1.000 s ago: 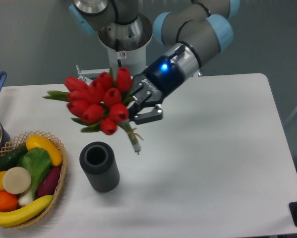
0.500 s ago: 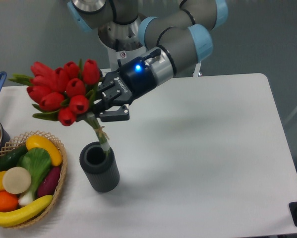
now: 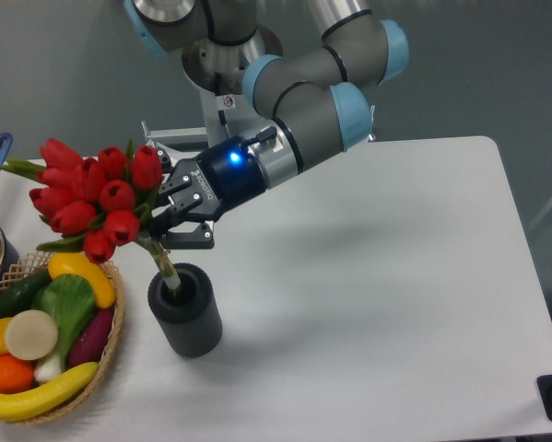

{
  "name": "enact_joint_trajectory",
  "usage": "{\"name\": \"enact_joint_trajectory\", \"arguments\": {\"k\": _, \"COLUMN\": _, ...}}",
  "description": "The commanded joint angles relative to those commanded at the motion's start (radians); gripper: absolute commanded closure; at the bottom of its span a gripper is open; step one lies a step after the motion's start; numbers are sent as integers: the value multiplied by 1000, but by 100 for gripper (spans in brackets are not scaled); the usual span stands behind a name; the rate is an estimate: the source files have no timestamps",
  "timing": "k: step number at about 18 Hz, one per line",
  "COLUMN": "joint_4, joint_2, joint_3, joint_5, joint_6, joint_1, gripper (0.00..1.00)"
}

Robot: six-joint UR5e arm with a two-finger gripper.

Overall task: Insert the flowers into the vase
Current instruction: 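Lower the tulip stems down into the grey vase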

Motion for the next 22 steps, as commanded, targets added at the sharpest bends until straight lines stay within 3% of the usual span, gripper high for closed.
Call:
{"name": "enact_joint_trajectory", "arguments": {"k": 15, "joint_4": 2, "joint_2": -118, "joint_3": -17, "joint_5": 20, "joint_6": 89, "joint_1": 6, "gripper": 73}}
{"name": "enact_joint_trajectory", "arguments": {"k": 22, "joint_4": 5, "joint_2": -123, "joint_3": -58, "joint_5": 21, "joint_6": 127, "joint_1": 8, "gripper": 73}}
